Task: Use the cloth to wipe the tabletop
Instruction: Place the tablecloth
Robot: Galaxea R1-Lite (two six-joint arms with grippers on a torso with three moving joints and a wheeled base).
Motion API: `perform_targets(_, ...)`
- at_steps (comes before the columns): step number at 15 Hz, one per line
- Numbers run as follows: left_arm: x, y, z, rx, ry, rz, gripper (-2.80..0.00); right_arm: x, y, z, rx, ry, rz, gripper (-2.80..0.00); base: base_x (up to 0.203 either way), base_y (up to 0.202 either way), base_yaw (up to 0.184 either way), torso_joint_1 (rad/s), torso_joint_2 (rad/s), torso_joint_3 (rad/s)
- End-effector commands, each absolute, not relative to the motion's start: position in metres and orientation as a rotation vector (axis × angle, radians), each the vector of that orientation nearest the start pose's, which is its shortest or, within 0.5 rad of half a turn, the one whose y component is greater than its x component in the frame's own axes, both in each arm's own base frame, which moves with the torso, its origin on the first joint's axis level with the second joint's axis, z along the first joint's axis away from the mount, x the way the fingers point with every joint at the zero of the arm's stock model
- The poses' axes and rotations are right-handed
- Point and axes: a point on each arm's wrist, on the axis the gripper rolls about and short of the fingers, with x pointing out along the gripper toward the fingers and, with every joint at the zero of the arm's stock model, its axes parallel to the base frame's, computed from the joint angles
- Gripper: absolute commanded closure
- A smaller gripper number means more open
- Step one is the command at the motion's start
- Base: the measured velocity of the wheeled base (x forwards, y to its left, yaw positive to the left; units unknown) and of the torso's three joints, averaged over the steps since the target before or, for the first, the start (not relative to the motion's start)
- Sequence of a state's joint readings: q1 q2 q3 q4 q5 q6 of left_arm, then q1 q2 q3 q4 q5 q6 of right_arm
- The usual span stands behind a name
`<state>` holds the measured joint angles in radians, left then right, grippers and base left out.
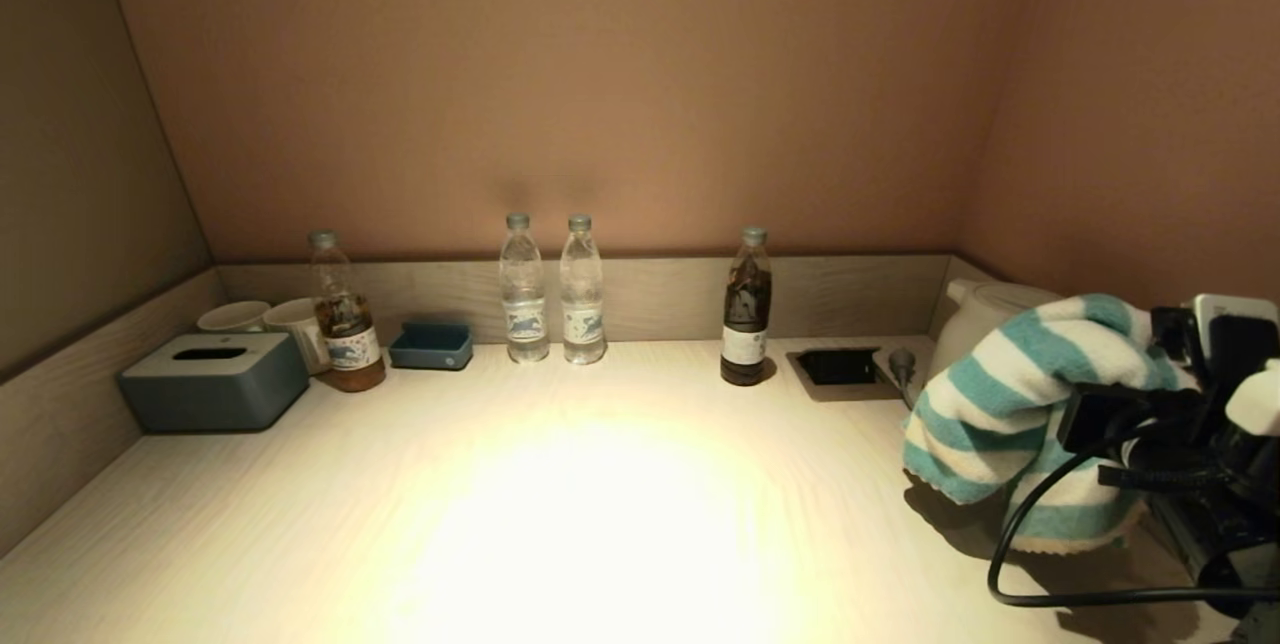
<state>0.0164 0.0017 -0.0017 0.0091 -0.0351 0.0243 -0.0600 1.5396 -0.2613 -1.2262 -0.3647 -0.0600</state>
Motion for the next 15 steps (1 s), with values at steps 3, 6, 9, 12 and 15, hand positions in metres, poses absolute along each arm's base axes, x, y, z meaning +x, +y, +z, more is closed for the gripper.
perform_targets(3,-0.023,-0.001,0.075,0.024,0.009,-0.019,0.00,0.208,-0.026,0.142,-0.047,0.092,-0.449,0.00,0.000,0.000,0.000,0.000,0.00,0.000)
perform_targets(6,-0.023,-0.001,0.075,0.024,0.009,-0.019,0.00,0.207,-0.029,0.137,-0.034,0.119,-0.465,0.00,0.000,0.000,0.000,0.000,0.00,0.000)
perform_targets(9,-0.023,-0.001,0.075,0.024,0.009,-0.019,0.00,0.208,-0.045,0.123,-0.003,0.193,-0.537,0.00,0.000,0.000,0.000,0.000,0.00,0.000)
perform_targets(12,-0.023,-0.001,0.075,0.024,0.009,-0.019,0.00,0.211,-0.056,0.114,0.009,0.234,-0.580,0.00,0.000,0.000,0.000,0.000,0.00,0.000)
perform_targets(15,-0.023,-0.001,0.075,0.024,0.009,-0.019,0.00,0.219,-0.069,0.096,0.044,0.305,-0.609,0.00,0.000,0.000,0.000,0.000,0.00,0.000)
